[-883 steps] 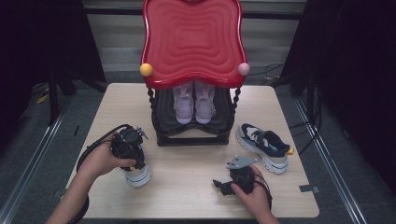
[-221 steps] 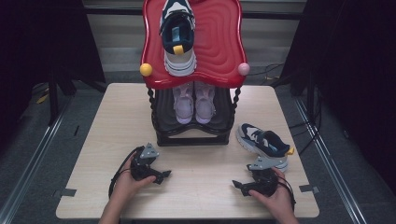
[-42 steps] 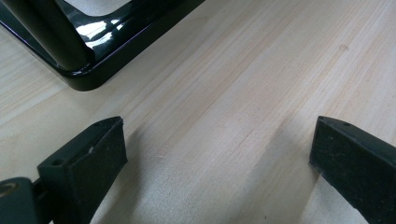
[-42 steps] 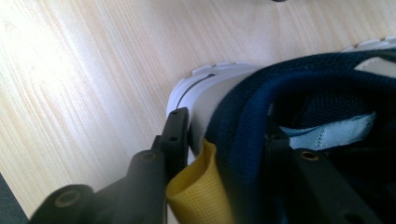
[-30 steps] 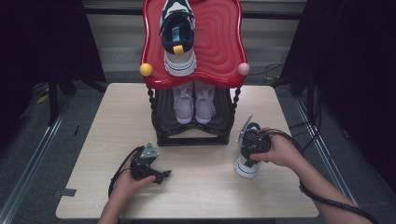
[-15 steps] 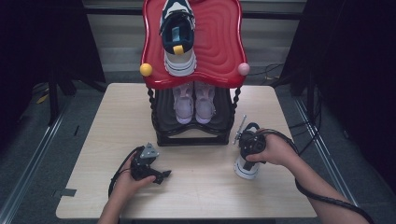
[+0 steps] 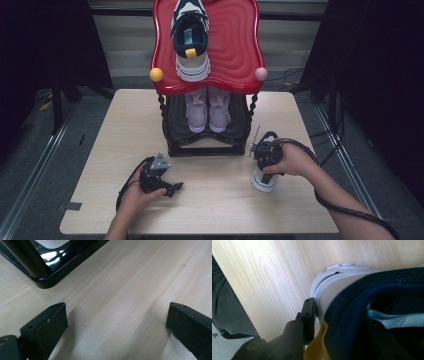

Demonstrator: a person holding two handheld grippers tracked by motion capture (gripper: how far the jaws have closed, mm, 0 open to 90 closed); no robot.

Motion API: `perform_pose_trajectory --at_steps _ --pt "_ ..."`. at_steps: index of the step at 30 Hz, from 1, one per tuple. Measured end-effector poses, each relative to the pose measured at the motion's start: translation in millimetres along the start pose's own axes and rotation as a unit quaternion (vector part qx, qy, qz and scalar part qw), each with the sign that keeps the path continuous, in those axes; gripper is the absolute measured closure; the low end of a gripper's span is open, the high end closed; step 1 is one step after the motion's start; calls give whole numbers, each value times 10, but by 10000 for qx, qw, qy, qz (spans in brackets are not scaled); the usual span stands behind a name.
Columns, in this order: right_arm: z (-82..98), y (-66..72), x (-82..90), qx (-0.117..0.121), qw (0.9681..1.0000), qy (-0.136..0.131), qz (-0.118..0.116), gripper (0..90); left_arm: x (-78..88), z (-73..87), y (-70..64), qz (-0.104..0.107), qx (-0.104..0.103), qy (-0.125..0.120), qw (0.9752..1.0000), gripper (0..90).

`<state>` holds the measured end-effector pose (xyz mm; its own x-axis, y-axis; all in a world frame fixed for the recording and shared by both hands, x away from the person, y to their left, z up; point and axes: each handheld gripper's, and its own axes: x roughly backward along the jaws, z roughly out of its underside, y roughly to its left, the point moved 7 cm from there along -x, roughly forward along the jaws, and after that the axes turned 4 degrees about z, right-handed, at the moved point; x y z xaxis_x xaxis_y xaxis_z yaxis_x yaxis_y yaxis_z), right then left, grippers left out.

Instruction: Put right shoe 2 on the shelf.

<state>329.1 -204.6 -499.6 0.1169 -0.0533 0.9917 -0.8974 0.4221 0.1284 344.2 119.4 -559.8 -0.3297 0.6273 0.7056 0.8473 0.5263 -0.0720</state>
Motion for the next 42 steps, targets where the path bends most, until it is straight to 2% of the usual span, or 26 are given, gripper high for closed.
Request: perform_pose_trajectory --at_steps 2,5,6,8,9,13,17,20,21,22,23,25,26,28,29,31,32,33,35,36,37,38,40,42 --pt "8 21 12 -109 9999 23 -53 682 0 0 0 0 -1 0 10000 32" --pt "11 8 6 -48 9999 -39 -88 700 0 0 1 -4 -5 0 10000 32" --pt "21 34 21 -196 9997 65 -96 710 0 0 0 -1 0 0 10000 32" --pt "15 23 5 -61 9999 27 -93 723 0 0 1 -2 -2 0 10000 32" --pt "11 45 11 -132 9998 59 -118 725 0 0 1 -3 -3 0 10000 32" --pt "12 49 17 -150 9998 88 -96 733 0 0 1 -2 -3 0 10000 32" --pt "5 25 5 87 9999 -51 -44 741 1 0 2 -8 -8 0 10000 32" --pt "19 62 24 -32 10000 54 -77 743 0 0 1 -6 -5 0 10000 31" --pt "18 48 21 56 10000 -11 -60 745 0 0 0 -1 0 -1 10000 31" --pt "27 68 42 -35 10000 65 -67 745 1 0 2 -9 -10 2 10000 32" --pt "17 54 38 119 9999 -58 -70 745 0 0 0 -1 -2 0 10000 32" --pt "18 66 80 84 9999 -69 -43 746 0 -1 2 -7 -8 0 10000 32" --pt "23 55 96 165 9998 -75 -11 746 0 0 1 -5 -4 0 10000 32" --pt "40 75 155 78 10000 -19 -6 747 1 0 2 -6 -7 2 10000 31" --pt "32 72 169 157 9998 -104 -3 747 1 -1 2 -9 -8 0 10000 32" --pt "40 77 218 186 9998 -114 5 747 -4 -6 0 -16 20 -41 10000 31" --pt "54 94 253 78 10000 -44 13 747 -3 -5 0 -18 17 -39 10000 31" --pt "51 83 273 194 9998 -108 16 747 -4 -6 0 -15 21 -42 10000 32" --pt "76 101 339 102 9999 -42 3 747 0 -6 8 -47 -13 -33 10000 32" --pt "68 100 358 156 9998 -140 -30 747 0 -6 8 -46 -14 -32 10000 32" --pt "82 98 388 204 9997 -101 -30 746 0 -6 8 -47 -14 -32 10000 32" --pt "100 113 431 113 9999 -1 -19 746 -1 -6 8 -47 -12 -34 10000 31" --pt "105 107 493 214 9998 -46 3 747 -1 -6 7 -46 -12 -34 10000 32" --pt "118 122 574 158 9999 -21 16 747 0 -6 7 -45 -13 -27 10000 32"
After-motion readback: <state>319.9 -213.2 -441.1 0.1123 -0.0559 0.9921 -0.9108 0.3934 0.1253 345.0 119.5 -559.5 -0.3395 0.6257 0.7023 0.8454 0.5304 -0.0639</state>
